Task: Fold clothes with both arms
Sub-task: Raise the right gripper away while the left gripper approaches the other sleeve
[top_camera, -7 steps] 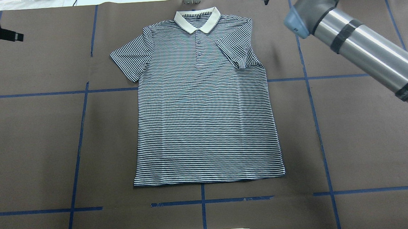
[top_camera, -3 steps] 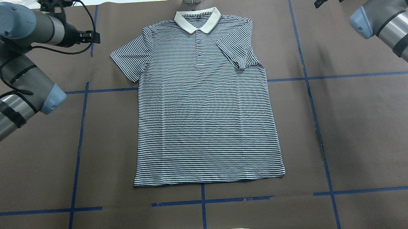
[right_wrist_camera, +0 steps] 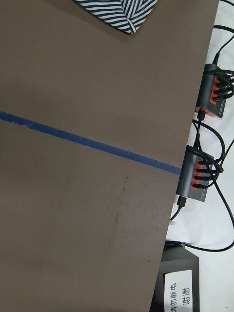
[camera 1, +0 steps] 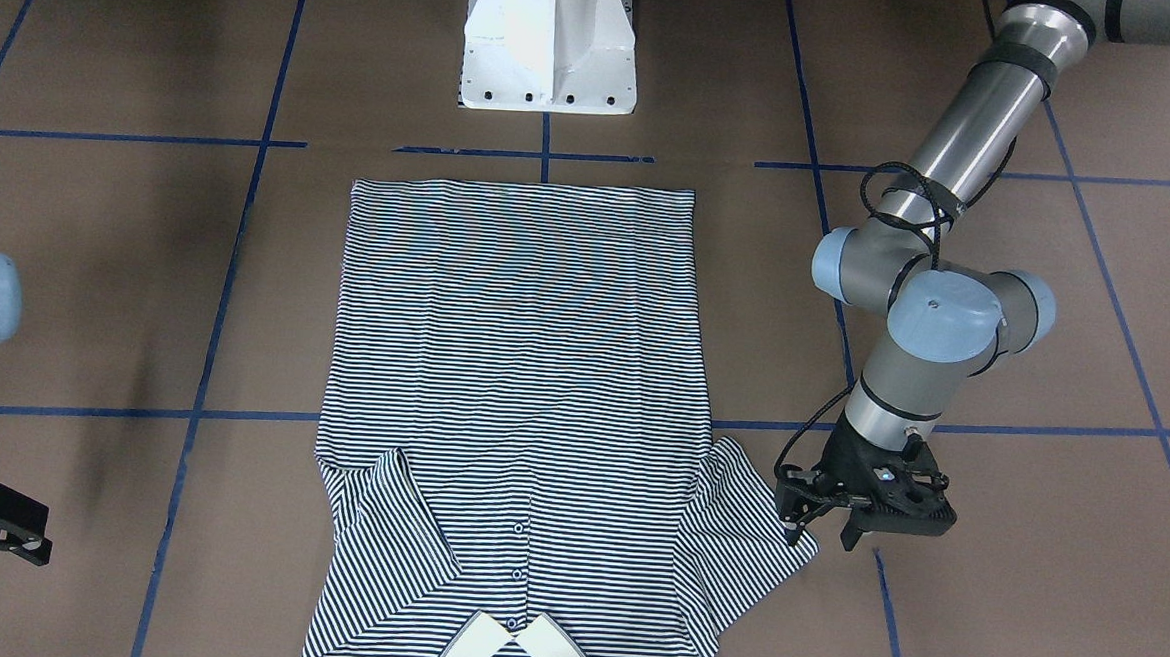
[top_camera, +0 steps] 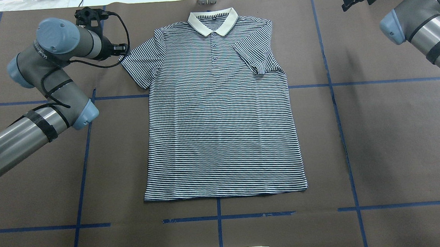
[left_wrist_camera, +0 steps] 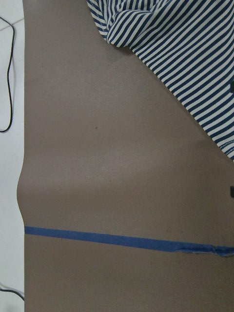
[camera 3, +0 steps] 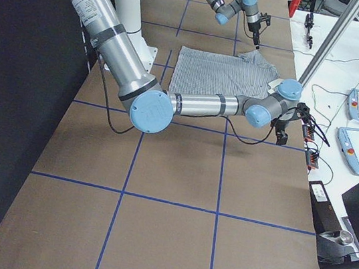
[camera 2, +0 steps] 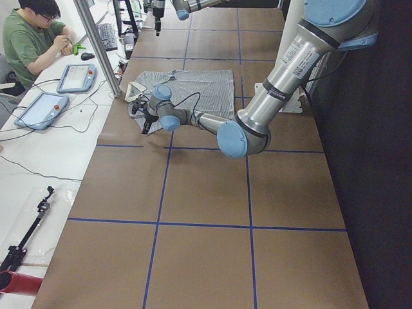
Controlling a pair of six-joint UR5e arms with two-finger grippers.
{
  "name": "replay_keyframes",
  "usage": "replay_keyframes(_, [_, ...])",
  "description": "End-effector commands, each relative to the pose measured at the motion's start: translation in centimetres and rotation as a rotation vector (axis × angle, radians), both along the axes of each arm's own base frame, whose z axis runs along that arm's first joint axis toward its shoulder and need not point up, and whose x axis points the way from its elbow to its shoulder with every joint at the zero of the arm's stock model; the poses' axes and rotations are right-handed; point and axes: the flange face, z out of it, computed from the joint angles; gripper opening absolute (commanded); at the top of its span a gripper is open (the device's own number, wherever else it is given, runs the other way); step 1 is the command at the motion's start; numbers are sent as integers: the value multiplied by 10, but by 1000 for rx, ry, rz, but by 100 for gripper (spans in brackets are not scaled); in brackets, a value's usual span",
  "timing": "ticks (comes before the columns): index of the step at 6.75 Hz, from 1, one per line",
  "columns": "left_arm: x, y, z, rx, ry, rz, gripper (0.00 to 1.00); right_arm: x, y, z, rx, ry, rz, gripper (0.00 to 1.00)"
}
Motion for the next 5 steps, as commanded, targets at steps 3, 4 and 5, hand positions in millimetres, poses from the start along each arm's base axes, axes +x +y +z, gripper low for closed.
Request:
replay_keyframes(3, [18,-11,17,-15,-20,2,55,0,1,3,-5,2,0,100])
replay_keyframes(4, [18,-11,20,-19,-25,3,53,0,0,3,-5,4,3,100])
replay_keyframes(5, [18,-11,21,-19,-27,4,45,-1,1,3,-5,4,2,100])
